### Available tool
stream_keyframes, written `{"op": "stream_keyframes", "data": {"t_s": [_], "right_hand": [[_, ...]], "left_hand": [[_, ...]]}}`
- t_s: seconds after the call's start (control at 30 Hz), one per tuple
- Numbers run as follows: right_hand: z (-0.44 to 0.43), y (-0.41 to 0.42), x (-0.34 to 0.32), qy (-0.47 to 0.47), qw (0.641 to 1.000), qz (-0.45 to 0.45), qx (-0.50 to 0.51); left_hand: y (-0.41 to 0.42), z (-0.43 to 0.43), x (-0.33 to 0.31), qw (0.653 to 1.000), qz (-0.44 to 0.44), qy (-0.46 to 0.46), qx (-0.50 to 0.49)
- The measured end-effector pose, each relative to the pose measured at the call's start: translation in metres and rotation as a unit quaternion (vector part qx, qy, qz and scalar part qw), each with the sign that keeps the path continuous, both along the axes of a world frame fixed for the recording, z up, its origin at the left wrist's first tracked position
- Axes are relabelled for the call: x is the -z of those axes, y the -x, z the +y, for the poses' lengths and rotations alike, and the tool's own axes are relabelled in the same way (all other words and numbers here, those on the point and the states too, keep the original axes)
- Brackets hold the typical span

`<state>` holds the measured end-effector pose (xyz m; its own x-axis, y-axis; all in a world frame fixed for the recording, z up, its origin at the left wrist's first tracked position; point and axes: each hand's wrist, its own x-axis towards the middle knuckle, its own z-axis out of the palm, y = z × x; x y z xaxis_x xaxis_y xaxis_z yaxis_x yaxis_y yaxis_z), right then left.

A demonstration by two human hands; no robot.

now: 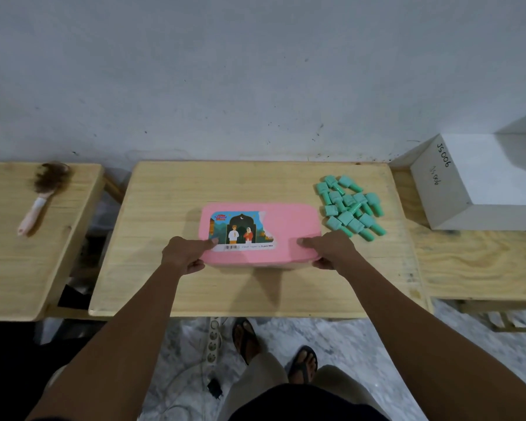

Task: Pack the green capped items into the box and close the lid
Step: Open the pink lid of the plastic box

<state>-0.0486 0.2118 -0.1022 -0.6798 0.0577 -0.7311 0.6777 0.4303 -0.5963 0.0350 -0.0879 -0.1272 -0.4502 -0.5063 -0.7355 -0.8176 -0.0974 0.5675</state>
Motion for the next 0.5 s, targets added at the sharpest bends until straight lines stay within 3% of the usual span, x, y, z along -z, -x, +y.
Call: {"op": "stream_keyframes", "data": {"t_s": [0.13, 0.5], "right_hand": [[-0.003, -0.001, 0.001, 0.046, 0.998, 0.024, 0.029], [-0.004, -0.004, -0.004, -0.048, 0.995, 0.067, -0.054]], "left_hand": [[0.001, 0.002, -0.008, 1.000, -0.006, 0.022, 0.007], [0.004, 0.001, -0.024, 0.998, -0.038, -0.048, 0.034]]}}
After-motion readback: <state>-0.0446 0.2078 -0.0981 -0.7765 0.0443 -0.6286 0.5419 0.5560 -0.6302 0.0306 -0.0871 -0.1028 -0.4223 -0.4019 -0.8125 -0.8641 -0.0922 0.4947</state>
